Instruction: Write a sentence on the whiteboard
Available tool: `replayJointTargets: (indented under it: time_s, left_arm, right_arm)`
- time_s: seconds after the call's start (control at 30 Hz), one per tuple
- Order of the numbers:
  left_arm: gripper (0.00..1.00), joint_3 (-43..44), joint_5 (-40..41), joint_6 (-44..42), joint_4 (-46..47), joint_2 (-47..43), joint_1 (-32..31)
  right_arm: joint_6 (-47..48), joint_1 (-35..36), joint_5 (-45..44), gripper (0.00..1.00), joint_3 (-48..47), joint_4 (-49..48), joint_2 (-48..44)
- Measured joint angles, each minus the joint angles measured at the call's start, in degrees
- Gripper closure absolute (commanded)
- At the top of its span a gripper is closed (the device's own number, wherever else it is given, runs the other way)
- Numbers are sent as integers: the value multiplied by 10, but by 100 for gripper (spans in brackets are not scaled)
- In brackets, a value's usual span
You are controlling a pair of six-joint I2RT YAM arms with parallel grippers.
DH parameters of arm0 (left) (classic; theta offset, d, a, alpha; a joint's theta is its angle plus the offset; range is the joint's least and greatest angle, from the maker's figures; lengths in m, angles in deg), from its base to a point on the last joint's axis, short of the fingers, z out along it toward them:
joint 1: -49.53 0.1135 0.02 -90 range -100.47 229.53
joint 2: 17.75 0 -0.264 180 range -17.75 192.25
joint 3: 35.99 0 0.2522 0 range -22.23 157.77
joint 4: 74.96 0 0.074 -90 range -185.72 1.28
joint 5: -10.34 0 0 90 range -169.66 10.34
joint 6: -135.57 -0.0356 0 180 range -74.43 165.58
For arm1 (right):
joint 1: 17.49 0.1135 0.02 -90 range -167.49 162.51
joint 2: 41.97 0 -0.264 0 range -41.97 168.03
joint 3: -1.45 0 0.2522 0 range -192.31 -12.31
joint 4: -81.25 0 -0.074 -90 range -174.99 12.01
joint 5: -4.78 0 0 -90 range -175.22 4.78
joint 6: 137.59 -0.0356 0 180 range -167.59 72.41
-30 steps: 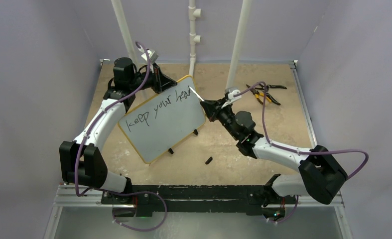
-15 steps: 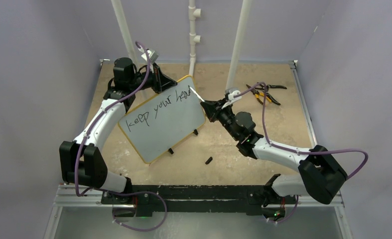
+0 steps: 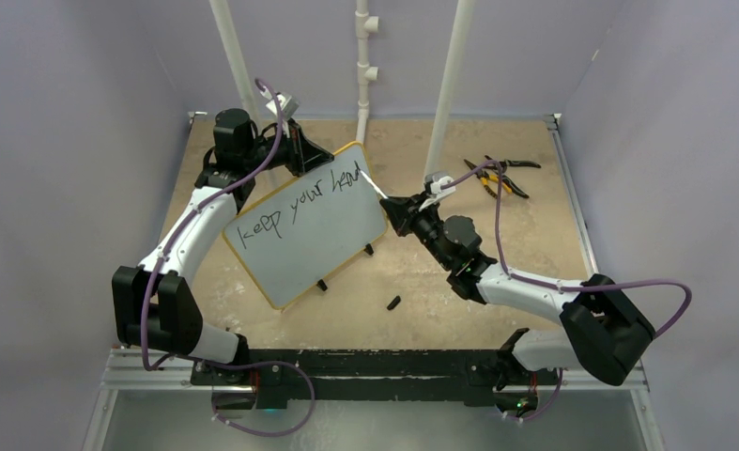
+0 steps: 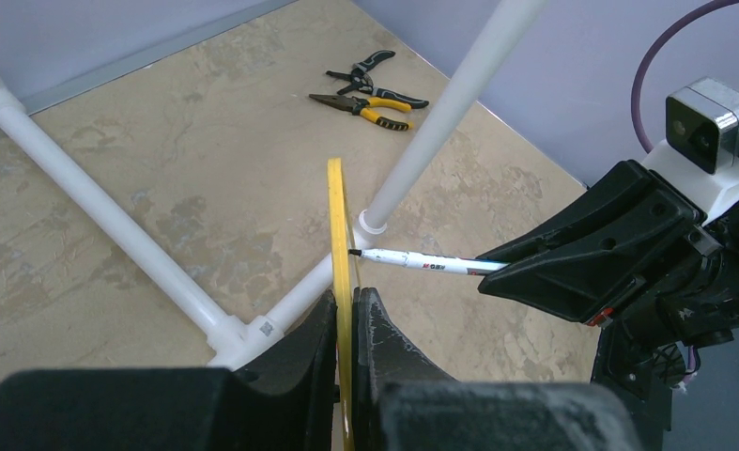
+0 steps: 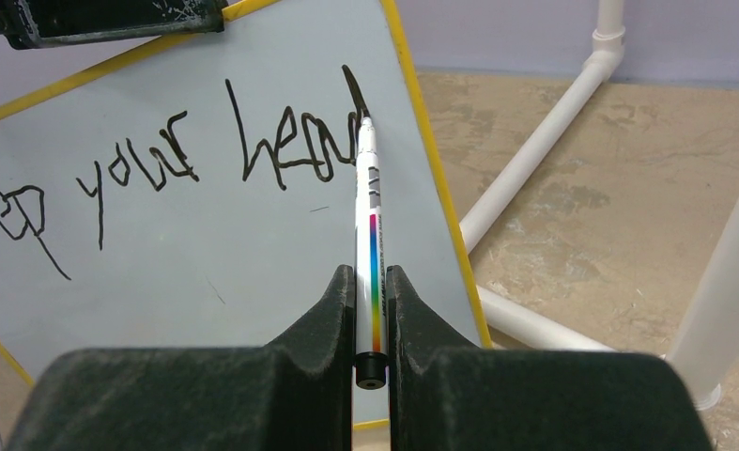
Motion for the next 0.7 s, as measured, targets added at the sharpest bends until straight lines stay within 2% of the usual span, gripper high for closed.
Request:
replayJointTargets:
  time_s: [0.7]
  left_arm:
    - [100,0,5,0,0,0,0]
  right_arm:
    - [-3,0,-10,100,10,11,-3]
